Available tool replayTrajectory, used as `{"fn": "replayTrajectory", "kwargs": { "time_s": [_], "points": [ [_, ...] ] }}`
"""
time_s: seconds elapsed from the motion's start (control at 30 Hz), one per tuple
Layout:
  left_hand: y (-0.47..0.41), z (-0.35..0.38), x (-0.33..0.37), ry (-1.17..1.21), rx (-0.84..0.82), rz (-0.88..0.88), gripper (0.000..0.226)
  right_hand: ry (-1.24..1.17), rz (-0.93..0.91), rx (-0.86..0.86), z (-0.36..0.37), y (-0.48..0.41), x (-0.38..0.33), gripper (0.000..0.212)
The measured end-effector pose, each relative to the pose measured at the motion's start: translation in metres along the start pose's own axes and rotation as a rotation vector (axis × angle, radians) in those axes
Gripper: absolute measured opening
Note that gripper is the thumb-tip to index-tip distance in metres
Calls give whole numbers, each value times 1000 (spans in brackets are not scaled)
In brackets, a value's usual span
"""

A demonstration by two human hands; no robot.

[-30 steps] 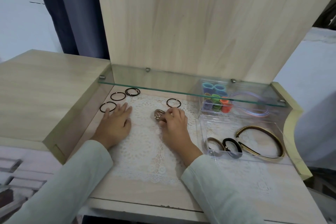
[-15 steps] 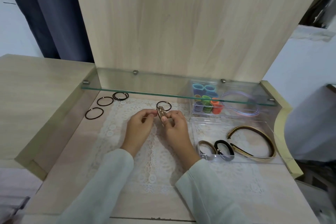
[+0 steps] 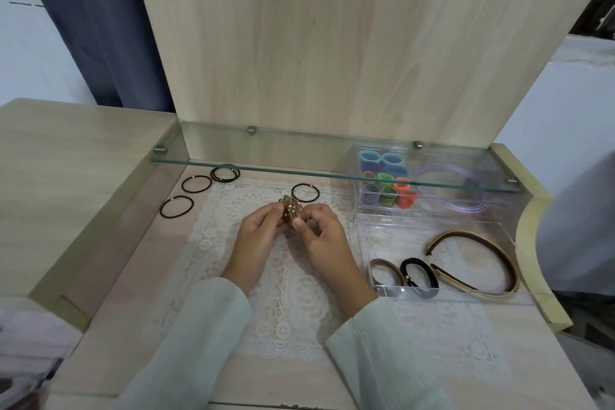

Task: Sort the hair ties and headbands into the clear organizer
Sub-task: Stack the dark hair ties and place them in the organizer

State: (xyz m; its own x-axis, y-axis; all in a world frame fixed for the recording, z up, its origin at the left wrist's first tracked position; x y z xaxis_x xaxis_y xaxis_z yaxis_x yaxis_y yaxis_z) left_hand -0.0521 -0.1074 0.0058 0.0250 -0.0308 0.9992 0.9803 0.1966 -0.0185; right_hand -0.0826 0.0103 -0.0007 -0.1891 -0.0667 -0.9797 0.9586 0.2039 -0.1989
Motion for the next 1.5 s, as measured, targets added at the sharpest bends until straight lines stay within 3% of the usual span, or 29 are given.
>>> {"fn": "replayTrajectory", "kwargs": {
  "time_s": [0.53,0.67,0.8,1.0,1.17,1.5],
  "points": [
    [0,-5,-5,10,51,-38,22,74,-11,-27,5,5,-8,3],
    [1,-5,-2,-24,53,-35,29,32,5,-17,8,8,-10,14],
    [2,-4,0,-74,52,-30,31,159,-34,-10,8,7,-11,21],
    [3,-4,-1,-41,60,-58,28,125,-36,-10,8,5,-3,22],
    [-1,-6,-6,56,53,-112,17,109,-65,-39,7,4,-3,12],
    [-1,-6,-4,146,13,-139,23,43,-52,-58,6,4,-3,6]
  ]
}}
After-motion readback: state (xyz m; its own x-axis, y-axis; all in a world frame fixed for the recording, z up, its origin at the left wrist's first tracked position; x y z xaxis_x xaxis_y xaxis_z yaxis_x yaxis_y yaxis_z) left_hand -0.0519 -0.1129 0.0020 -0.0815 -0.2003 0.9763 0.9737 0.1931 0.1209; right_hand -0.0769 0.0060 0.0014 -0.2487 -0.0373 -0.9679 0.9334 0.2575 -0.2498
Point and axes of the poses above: each hand's wrist, its own y-axis away from the middle knuckle, its own z-axis out of the palm, x = y × z, the point moved 6 cm from there along -y, towards the middle knuckle, and after that the axes turned 15 degrees about -y, right-handed, at the moved point
